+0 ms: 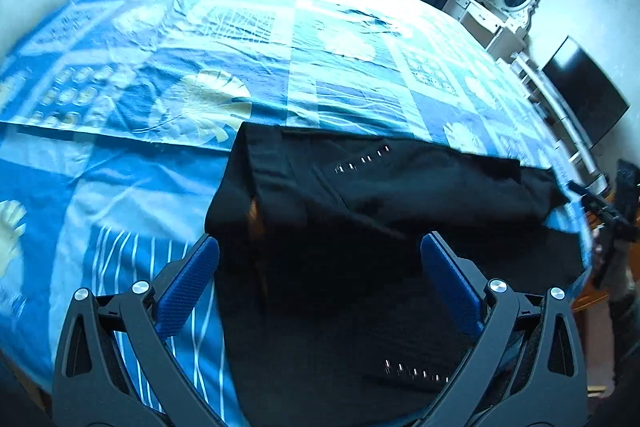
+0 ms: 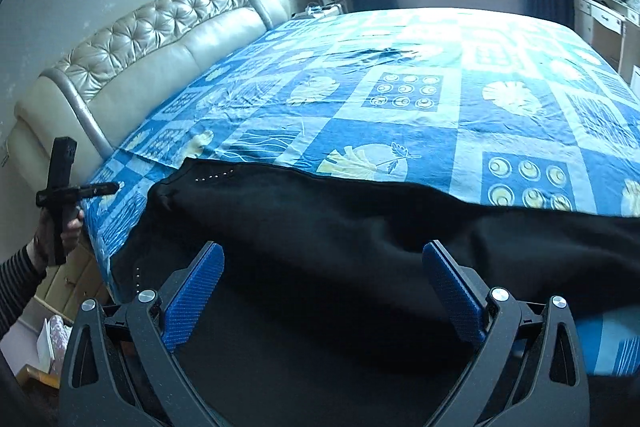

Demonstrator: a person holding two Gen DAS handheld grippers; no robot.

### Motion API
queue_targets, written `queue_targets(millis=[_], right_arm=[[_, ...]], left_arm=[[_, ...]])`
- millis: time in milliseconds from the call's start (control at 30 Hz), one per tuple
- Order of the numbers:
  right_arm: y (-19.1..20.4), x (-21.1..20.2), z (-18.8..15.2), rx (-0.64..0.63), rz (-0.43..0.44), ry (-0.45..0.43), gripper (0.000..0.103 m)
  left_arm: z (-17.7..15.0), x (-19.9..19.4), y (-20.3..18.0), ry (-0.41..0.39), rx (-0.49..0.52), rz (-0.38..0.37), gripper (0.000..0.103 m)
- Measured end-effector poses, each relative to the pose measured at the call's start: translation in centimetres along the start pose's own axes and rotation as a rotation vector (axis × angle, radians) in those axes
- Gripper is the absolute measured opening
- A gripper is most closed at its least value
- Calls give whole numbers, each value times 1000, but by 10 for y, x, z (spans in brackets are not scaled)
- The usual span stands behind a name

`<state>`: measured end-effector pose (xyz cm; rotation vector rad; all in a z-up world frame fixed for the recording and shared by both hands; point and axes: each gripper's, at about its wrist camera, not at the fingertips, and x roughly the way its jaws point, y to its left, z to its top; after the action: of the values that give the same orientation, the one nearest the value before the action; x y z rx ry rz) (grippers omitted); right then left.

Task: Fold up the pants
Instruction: 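Grasp the black pants' waistband with the left gripper while the right gripper grasps the other waistband end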

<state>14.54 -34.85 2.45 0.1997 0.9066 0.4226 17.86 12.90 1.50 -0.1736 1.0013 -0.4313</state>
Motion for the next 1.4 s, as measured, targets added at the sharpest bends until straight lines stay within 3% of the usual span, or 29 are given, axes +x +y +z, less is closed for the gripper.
queue_targets(millis=[133,267,433,600,833,967,1067,1300,1400], right_arm=[[-18,44,29,-1,46,79,99],[-18,85,48,-64,70,168,99],[-18,125,57,-154,47,286,99],[-19,142,61,-172,76,363,98],[-22,154,62,-169,93,418,96],[-26,157,62,-170,93,421,96],[-29,161,62,-159,100,424,96],[-27,172,55,-173,127,473,96],[-25,175,53,-189,122,484,96]], left_arm=[[33,39,36,35,-46,-37,101],[54,74,49,63,-18,-30,101],[63,101,47,103,47,-48,101],[65,120,51,152,25,-126,101],[70,130,51,154,38,-140,101],[76,124,71,131,-14,-154,101],[77,131,84,163,-30,-145,101],[79,141,69,184,29,-160,101],[80,140,71,191,7,-208,96]])
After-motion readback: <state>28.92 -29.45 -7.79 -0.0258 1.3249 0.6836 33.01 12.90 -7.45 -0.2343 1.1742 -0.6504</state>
